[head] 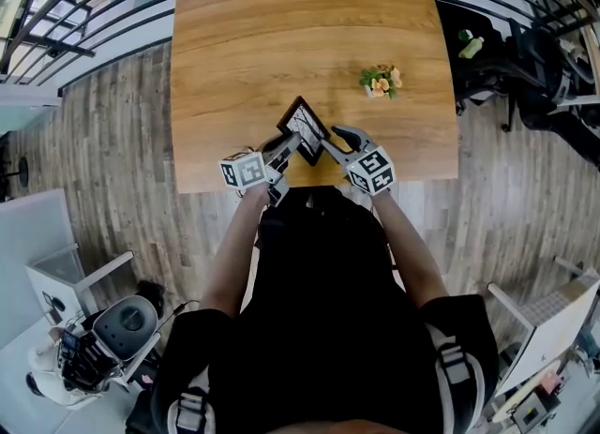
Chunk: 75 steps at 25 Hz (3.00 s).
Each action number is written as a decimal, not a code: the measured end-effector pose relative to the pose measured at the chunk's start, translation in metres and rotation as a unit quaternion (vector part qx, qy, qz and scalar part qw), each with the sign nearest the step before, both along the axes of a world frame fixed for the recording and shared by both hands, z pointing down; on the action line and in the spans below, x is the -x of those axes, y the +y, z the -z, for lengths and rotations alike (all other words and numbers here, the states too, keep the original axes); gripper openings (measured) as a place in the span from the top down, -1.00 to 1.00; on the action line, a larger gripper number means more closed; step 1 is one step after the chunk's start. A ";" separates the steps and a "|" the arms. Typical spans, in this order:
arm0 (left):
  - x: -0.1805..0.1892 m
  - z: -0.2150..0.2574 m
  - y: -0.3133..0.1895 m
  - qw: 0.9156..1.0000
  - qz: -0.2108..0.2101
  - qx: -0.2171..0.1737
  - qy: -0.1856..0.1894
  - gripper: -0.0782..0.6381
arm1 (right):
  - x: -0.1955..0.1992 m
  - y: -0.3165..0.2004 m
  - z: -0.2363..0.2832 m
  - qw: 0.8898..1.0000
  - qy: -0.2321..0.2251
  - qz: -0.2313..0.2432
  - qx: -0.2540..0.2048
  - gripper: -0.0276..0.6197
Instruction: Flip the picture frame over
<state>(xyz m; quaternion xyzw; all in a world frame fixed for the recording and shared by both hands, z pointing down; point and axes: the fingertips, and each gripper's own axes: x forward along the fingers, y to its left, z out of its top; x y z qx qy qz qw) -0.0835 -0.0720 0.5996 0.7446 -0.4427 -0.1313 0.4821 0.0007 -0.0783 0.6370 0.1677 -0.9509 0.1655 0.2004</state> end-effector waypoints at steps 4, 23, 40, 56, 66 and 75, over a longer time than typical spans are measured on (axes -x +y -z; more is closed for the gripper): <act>-0.008 0.008 0.006 0.999 -0.041 -0.021 0.013 0.52 | -0.002 0.002 -0.010 0.999 -0.017 0.010 0.041 0.36; -0.023 0.033 0.034 0.979 -0.176 -0.058 0.085 0.52 | 0.001 0.021 0.003 0.973 -0.115 0.113 0.166 0.45; -0.005 0.017 0.028 0.990 -0.122 -0.043 0.049 0.53 | 0.000 0.019 -0.001 0.968 -0.124 0.078 0.202 0.63; 0.015 -0.011 0.002 0.999 -0.024 -0.018 -0.042 0.53 | 0.008 0.006 -0.014 0.983 -0.086 -0.028 0.158 0.64; 0.016 -0.023 -0.002 0.998 -0.006 -0.002 -0.058 0.53 | 0.007 0.005 -0.019 0.984 -0.070 -0.052 0.153 0.64; 0.012 -0.039 -0.009 0.996 0.007 0.019 -0.088 0.47 | 0.000 0.002 -0.031 0.981 -0.054 -0.078 0.167 0.64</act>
